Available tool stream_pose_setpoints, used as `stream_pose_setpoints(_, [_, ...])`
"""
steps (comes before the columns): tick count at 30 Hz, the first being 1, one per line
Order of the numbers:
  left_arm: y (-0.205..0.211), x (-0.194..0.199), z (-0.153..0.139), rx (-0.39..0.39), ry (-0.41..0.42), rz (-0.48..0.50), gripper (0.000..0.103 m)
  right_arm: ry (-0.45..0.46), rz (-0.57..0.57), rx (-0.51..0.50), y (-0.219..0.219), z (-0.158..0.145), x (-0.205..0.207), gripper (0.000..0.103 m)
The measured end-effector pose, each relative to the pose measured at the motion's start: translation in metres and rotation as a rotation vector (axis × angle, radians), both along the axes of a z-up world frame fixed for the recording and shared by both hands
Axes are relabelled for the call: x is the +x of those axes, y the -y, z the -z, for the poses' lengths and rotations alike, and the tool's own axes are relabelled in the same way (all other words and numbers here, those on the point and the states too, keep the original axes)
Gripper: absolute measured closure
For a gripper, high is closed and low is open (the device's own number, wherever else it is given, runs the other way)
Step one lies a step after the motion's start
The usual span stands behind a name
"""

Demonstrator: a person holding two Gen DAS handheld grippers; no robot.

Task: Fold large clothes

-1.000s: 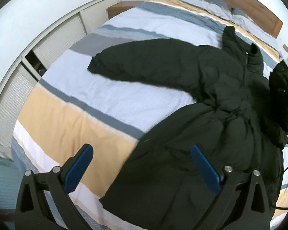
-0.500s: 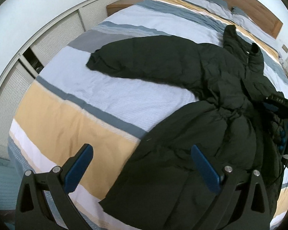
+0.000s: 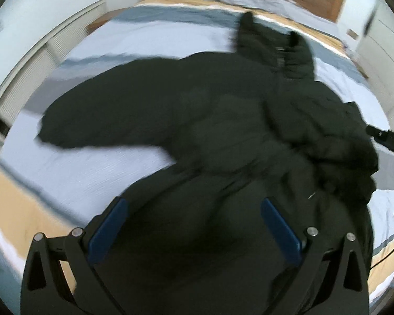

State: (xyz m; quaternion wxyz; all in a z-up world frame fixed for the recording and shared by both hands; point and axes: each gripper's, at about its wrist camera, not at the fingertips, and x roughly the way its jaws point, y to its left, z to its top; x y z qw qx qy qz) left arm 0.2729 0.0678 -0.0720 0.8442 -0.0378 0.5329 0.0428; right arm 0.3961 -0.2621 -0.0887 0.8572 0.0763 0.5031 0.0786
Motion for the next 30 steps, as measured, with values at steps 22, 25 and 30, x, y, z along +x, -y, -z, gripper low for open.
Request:
stream_pose_setpoints(22, [0.153, 0.165, 0.116, -0.007, -0.062, 0.142, 0.0, -0.054, -0.083, -0.018, 0.061, 0.086, 0.026, 0.039])
stream_pose_setpoints(25, [0.149, 0.165, 0.107, -0.005, -0.06, 0.137, 0.0, -0.076, -0.103, -0.023, 0.074, 0.091, 0.022, 0.039])
stream_pose_setpoints(30, [0.146, 0.162, 0.057, -0.019, 0.068, 0.127, 0.0, -0.063, -0.141, -0.075, 0.085, 0.07, 0.021, 0.039])
